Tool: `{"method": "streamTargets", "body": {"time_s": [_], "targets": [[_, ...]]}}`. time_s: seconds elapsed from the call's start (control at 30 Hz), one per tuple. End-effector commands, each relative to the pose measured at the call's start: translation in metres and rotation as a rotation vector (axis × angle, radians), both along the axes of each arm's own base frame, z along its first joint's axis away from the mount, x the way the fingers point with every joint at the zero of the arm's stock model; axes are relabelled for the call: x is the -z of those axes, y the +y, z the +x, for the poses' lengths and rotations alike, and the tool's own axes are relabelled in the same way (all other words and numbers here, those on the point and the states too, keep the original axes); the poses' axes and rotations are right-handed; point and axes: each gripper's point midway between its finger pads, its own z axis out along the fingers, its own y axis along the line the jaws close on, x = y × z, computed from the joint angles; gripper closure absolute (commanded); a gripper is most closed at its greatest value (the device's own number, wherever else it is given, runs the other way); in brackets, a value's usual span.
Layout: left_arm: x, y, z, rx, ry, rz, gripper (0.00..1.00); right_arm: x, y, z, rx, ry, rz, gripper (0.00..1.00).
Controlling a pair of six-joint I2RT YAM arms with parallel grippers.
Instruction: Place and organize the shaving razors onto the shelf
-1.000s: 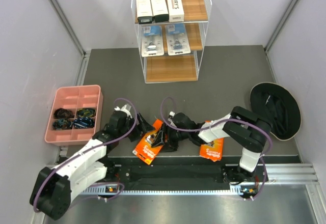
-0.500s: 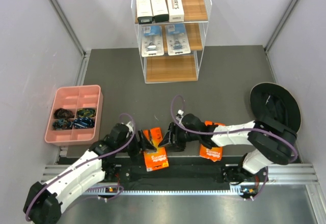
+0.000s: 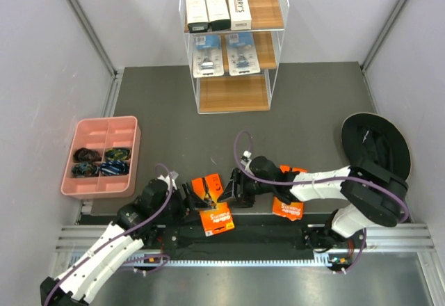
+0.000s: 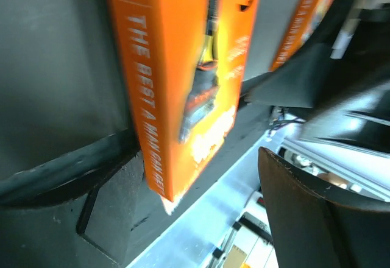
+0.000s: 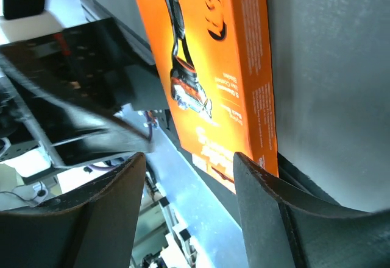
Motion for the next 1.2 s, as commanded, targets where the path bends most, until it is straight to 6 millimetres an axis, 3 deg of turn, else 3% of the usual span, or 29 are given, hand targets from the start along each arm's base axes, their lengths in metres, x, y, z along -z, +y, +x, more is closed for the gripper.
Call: {"method": "streamTargets", "body": {"time_s": [0.0, 0.3, 0.53, 0.7, 0.9, 1.03, 1.07, 1.17], "targets": [[0.038, 0.011, -0.011, -0.042, 0.096, 0.053, 0.20, 0.006, 0.000, -0.004, -0.027, -0.013, 0.010, 0.41], [0.052, 0.009, -0.014, -0.018, 0.107, 0.055, 0.27, 0.015, 0.002, -0.005, -0.038, 0.009, 0.000, 0.42], [0.053, 0.030, -0.017, 0.003, 0.140, 0.255, 0.26, 0.019, -0.007, -0.002, -0.026, -0.020, -0.060, 0.43], [0.060, 0.020, -0.016, 0.021, 0.164, 0.218, 0.24, 0.009, -0.012, 0.009, -0.013, -0.104, -0.118, 0.43], [0.054, 0.009, -0.001, -0.009, 0.105, 0.142, 0.25, 0.026, -0.025, 0.013, -0.028, -0.141, -0.236, 0.43], [0.045, 0.004, 0.007, -0.029, 0.051, 0.092, 0.28, 0.045, -0.018, 0.003, -0.075, -0.111, -0.234, 0.45], [0.056, 0.007, 0.002, -0.029, 0.071, 0.099, 0.28, 0.042, -0.010, 0.002, -0.093, -0.115, -0.196, 0.45], [0.053, 0.002, 0.004, -0.028, 0.050, 0.057, 0.29, 0.040, 0.008, -0.018, -0.166, -0.094, -0.112, 0.48]]}}
